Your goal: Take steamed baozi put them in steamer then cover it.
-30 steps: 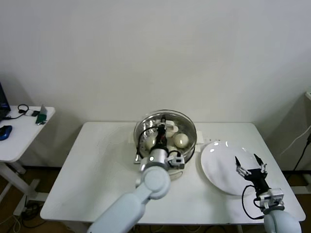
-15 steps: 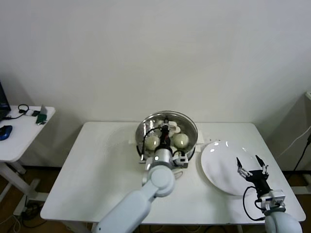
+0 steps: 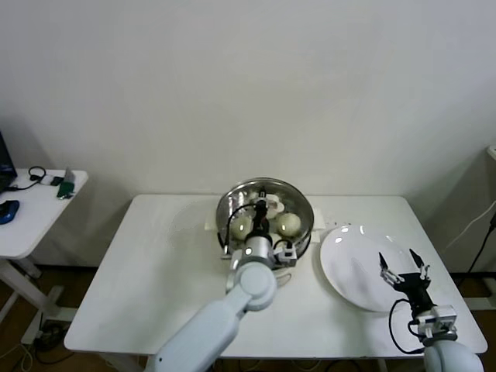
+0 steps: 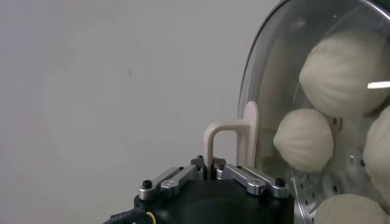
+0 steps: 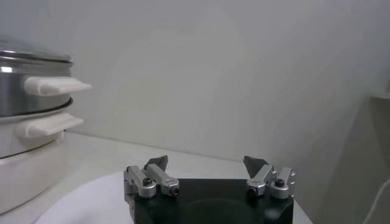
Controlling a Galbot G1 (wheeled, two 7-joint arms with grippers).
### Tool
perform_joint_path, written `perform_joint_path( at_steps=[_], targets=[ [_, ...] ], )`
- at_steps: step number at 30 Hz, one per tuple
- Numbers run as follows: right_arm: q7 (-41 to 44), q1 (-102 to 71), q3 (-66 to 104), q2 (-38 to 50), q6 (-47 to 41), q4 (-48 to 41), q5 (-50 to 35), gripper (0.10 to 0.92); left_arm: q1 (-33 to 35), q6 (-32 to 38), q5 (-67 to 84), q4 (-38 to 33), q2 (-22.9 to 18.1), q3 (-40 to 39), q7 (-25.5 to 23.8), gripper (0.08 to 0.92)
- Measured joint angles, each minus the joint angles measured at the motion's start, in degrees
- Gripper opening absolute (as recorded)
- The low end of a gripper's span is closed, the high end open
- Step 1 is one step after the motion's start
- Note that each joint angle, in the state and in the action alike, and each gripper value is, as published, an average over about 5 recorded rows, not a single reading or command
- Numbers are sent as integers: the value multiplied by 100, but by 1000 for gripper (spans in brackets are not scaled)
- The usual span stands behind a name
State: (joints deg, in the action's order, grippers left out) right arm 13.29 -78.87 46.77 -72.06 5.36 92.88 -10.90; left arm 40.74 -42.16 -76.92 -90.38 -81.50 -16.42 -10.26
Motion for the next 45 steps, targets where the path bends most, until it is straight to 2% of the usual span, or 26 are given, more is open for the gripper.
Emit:
perform_joint_path(
  at_steps=[31, 34, 45],
  targets=[
    [94, -9, 62, -66, 59, -21, 51, 823, 20, -3, 154, 96, -6, -71, 99, 154],
    [132, -11, 66, -60, 53, -20, 44, 823, 30, -3, 180, 55, 11, -76, 67, 202],
    [176, 11, 90, -45, -39, -1, -11, 823, 128, -4, 350, -339, 248, -115, 16, 518]
  ],
)
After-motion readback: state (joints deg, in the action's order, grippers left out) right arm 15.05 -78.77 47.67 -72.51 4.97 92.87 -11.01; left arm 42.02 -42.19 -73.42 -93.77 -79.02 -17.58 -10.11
